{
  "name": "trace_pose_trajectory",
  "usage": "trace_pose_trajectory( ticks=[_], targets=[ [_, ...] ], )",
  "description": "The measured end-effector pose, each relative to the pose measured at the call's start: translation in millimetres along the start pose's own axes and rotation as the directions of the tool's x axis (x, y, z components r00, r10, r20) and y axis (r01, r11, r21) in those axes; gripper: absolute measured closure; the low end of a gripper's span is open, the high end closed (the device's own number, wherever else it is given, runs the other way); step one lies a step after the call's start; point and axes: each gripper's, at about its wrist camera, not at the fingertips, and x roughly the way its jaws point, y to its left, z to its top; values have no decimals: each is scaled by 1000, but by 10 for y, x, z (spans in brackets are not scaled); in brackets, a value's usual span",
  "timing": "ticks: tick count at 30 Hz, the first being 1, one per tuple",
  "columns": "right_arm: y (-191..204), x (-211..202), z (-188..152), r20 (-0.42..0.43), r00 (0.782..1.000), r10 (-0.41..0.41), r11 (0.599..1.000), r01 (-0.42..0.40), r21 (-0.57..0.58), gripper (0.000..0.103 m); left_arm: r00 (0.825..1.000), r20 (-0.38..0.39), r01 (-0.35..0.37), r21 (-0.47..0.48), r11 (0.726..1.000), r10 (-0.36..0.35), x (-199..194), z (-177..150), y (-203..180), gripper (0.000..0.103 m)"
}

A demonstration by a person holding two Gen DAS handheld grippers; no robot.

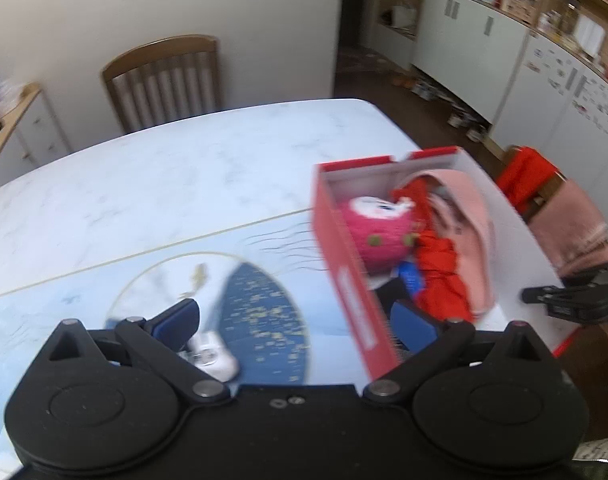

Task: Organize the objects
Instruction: 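Move the left gripper to the white patterned cloth and grasp it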

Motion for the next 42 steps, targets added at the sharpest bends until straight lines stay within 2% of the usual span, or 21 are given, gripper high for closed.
trace_pose_trajectory(
  ticks=[11,21,31,35,40,42],
  targets=[
    [37,9,13,-12,1000,-20,1000,20,1,99,993,-32,-116,-79,990,113,107,-162,742,1],
    [54,18,14,-18,999,-35,999,36,1,99,970,-141,-218,-160,963,196,331,-523,1341,2],
    [85,21,7,-24,999,-42,999,42,-8,99,953,-261,-227,-295,928,151,666,-896,1682,2],
    [94,18,5,-26,999,-41,999,41,-14,99,950,-281,-231,-332,915,137,765,-966,1732,5],
    [100,17,-1,-28,999,-40,999,40,-17,99,953,-279,-219,-363,906,119,825,-991,1738,7],
    [103,16,-4,-28,999,-40,999,39,-20,99,949,-290,-228,-367,902,122,868,-998,1733,12]
  ],
)
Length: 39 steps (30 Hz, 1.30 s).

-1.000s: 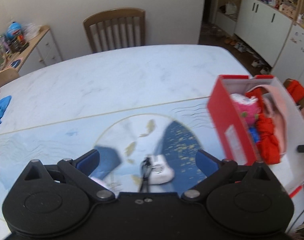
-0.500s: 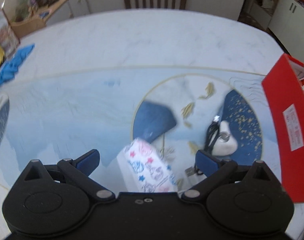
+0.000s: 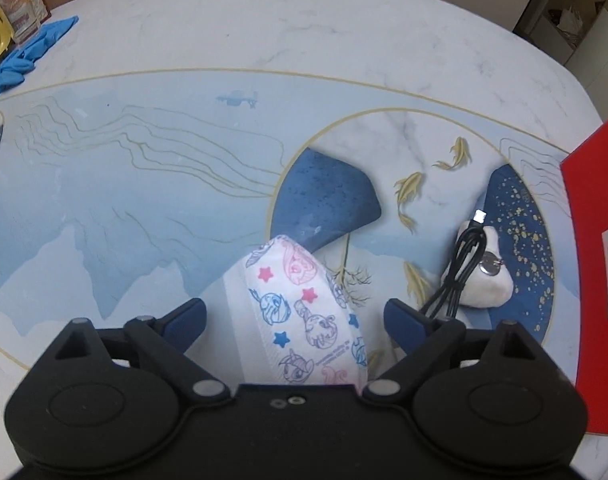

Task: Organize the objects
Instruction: 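Move the left gripper to the white patterned cloth and grasp it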

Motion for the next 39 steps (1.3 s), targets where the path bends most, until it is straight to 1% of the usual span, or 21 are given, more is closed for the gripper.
trace_pose_trajectory(
  ticks=[4,6,11,15,18,19,22,24,27,29,32,39],
  targets=[
    [4,-3,-5,1,1000,0,1000,0,-4,99,1000,-9,-16,-18,1000,16,44,-14,0,15],
    [6,-5,-4,1,1000,0,1000,0,-5,99,1000,-19,-19,-22,1000,19,60,-21,-4,22],
    [4,-4,-6,1,1000,2,1000,-2,-6,99,999,-11,-31,-16,999,31,44,-29,-43,27],
    [3,-5,-7,1,1000,2,1000,-2,-8,99,999,-5,-33,-11,999,33,15,-14,-74,36],
    [3,-5,-10,1,1000,4,1000,-4,-7,99,1000,-2,-31,-9,999,31,-17,-11,-106,48],
    [5,-2,-8,1,1000,4,1000,-4,-8,99,1000,-3,-30,-8,1000,30,-19,-11,-115,49],
    [5,-3,-9,1,1000,4,1000,-4,-9,99,1000,-3,-28,-16,999,28,-30,-16,-123,61],
    [5,-1,-6,2,1000,6,1000,-6,-9,99,1000,-4,-17,-25,1000,17,-41,-16,-116,76],
    [7,2,-4,3,1000,7,1000,-7,-8,99,1000,-7,5,-33,999,-6,-56,-16,-129,85],
    [5,2,-4,3,1000,8,1000,-8,-8,99,1000,1,11,-24,1000,-11,-94,-20,-155,88],
    [8,6,2,5,1000,8,1000,-8,-9,99,1000,8,20,-13,1000,-20,-173,-23,-200,91],
    [18,5,4,7,1000,11,1000,-11,-11,99,997,41,63,50,997,-65,-533,-20,-411,91]
  ],
)
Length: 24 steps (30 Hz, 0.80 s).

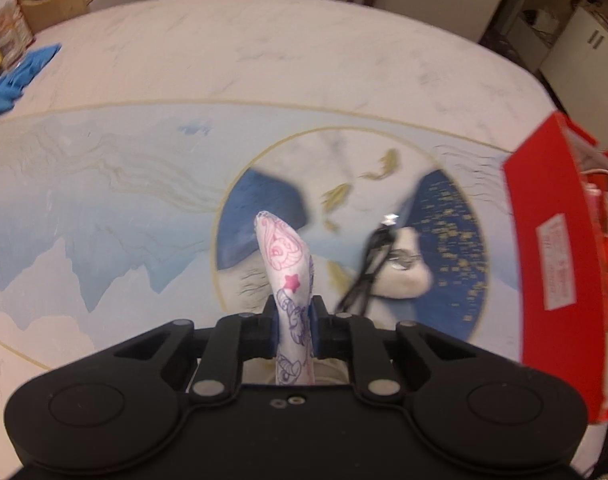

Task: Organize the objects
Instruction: 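Move the left gripper to the white patterned cloth and grasp it, then carry the white patterned mask into the shoebox and open the left gripper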

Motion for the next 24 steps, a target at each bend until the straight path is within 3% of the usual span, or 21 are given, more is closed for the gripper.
trace_pose_trajectory(
  ticks=[11,18,24],
  targets=[
    [-14,8,3,6,1000,12,1000,-12,-2,99,990,58,119,167,979,-130,-521,56,-634,91],
    [-25,15,6,9,1000,24,1000,-24,-7,99,971,89,186,292,938,-220,-712,53,-1169,91],
    [-45,18,-5,11,999,34,999,-34,-14,99,963,57,215,435,874,-265,-760,20,-1697,91]
  ],
)
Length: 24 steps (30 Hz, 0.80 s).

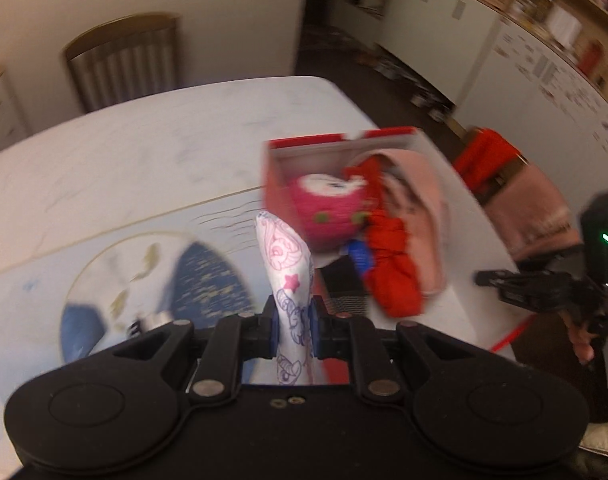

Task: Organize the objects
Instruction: 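Carry the white patterned mask into the shoebox and open the left gripper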

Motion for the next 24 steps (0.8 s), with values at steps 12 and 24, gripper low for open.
trace_pose_trajectory(
  ticks=[12,24],
  targets=[
    [-34,3,-7,3,1000,20,1000,-20,-9,99,991,-113,92,235,968,-67,460,157,-824,90],
    [-72,19,-18,-1,999,42,999,-42,1,99,958,-285,114,301,947,-25,1164,43,-1103,90]
  ],
)
